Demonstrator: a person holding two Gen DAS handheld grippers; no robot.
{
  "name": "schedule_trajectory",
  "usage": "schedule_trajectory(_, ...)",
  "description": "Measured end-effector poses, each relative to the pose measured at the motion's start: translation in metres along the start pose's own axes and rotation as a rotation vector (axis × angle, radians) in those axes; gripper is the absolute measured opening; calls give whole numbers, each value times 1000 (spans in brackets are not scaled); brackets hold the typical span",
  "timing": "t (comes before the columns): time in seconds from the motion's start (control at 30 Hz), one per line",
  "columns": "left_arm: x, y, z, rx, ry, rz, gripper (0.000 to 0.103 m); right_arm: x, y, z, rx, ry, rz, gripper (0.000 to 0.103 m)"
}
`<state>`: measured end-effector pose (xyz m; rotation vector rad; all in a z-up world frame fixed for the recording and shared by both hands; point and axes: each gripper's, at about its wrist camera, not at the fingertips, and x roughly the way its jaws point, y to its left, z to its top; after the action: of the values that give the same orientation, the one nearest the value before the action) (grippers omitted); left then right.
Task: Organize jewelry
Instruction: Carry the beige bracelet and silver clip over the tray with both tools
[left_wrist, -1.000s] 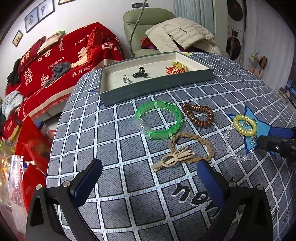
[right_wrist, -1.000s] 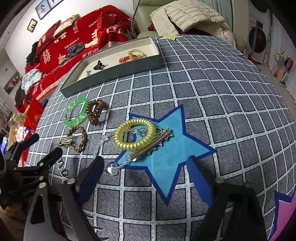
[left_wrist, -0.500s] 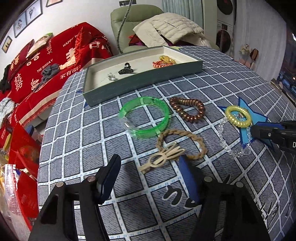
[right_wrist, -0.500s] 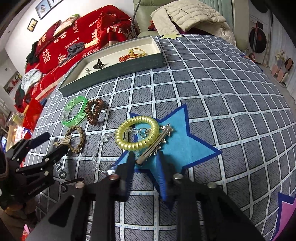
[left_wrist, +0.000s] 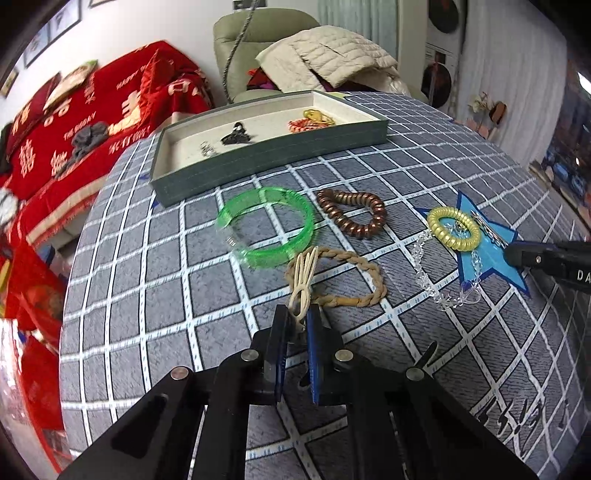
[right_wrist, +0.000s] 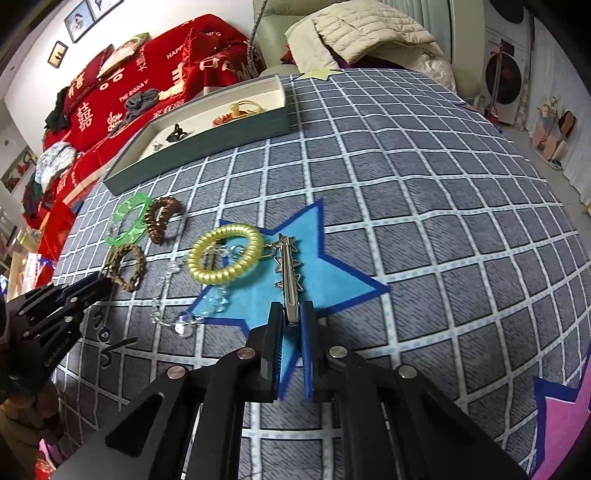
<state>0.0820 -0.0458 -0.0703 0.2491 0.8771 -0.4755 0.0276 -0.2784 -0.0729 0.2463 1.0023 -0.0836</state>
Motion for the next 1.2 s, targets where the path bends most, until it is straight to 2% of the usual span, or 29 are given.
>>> schedule_trajectory(0.17, -6, 11, -4, -68, 0, -13, 31, 0, 0, 0, -16, -2, -5, 10)
schedule_trajectory(0.67, -34, 19, 0, -113, -63, -7, 31, -23, 5, 6, -31, -53, 44, 8)
schedule_trajectory(1.2, -54, 34, 15, -182, -110, -8, 31, -48, 12, 39, -28, -127, 122, 8)
